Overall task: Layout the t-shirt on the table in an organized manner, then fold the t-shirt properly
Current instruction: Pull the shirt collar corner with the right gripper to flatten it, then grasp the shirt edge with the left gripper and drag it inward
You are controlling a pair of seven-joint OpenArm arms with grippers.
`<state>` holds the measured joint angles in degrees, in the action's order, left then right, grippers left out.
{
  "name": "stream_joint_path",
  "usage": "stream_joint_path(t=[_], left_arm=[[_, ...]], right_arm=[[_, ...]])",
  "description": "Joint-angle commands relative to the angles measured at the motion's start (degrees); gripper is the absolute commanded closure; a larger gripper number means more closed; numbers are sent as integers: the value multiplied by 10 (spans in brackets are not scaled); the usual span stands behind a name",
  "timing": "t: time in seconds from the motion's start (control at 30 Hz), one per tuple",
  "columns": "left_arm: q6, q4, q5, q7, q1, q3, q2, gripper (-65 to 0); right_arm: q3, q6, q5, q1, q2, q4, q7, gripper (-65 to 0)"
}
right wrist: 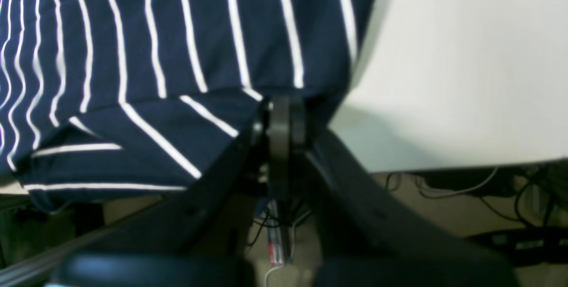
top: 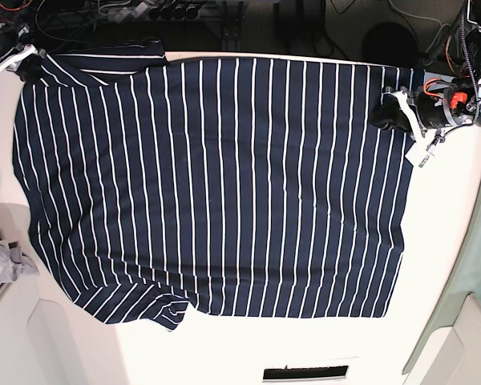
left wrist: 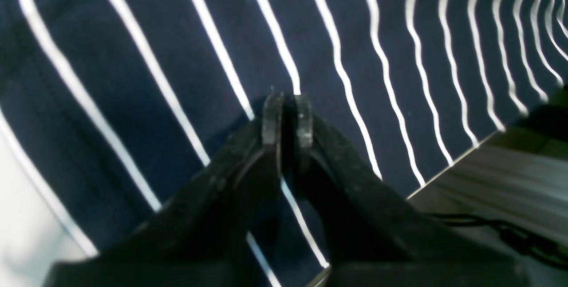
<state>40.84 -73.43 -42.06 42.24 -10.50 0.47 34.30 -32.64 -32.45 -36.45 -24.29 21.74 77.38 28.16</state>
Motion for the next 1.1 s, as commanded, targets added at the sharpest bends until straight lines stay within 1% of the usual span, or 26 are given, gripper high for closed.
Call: stream_joint_path(t=[0.0, 0.17, 0.27, 0.33, 0.43, 0.57, 0.67, 0.7, 0.73, 0.77, 0.83, 0.93, 1.0, 1.07], left_arm=[[-8, -1, 20, 17, 0, -2, 17, -72], [-8, -1, 15, 17, -4, -2, 45, -72], [-8, -14, -19, 17, -3, -2, 58, -72], [-8, -40, -28, 17, -3, -2, 62, -72], [-8, -89, -28, 17, -3, -2, 62, -72], [-8, -151, -27, 10, 2, -2, 60, -72], [-8, -156, -6, -25, 21, -2, 46, -68], [-17, -149, 10, -35, 30, -2, 38, -52], [-22, -139, 20, -34, 42, -2, 26, -18], [-23, -124, 26, -29, 54, -2, 14, 0], [-22, -87, 36, -21, 77, -2, -12, 0], [-22, -19, 37, -22, 107, -2, -43, 0], [-22, 36, 45, -30, 130, -2, -64, 0], [-22, 96, 59, -43, 159, -2, -84, 0]], right_arm=[[-5, -3, -17, 0, 10, 18, -10, 0], [-19, -3, -17, 11, 10, 61, -14, 0], [-19, -4, -15, 50, 9, 64, -14, 0], [-19, -3, -14, 80, 9, 64, -13, 0], [-18, -3, 4, 120, 9, 63, -4, 0], [-16, -3, 5, 154, 9, 50, 12, 0], [-9, -3, 5, 170, 9, 12, 11, 0], [-5, -3, 7, 176, 9, -5, 11, 0], [1, -3, 9, 183, 9, -24, 11, 0], [6, -3, 14, 189, 9, -43, 11, 0], [19, -3, 26, 203, 10, -78, 7, 0], [35, -3, 59, 220, 10, -122, -23, 0], [40, -3, 85, 233, 10, -151, -46, 0], [42, -3, 98, 256, 10, -181, -55, 0]])
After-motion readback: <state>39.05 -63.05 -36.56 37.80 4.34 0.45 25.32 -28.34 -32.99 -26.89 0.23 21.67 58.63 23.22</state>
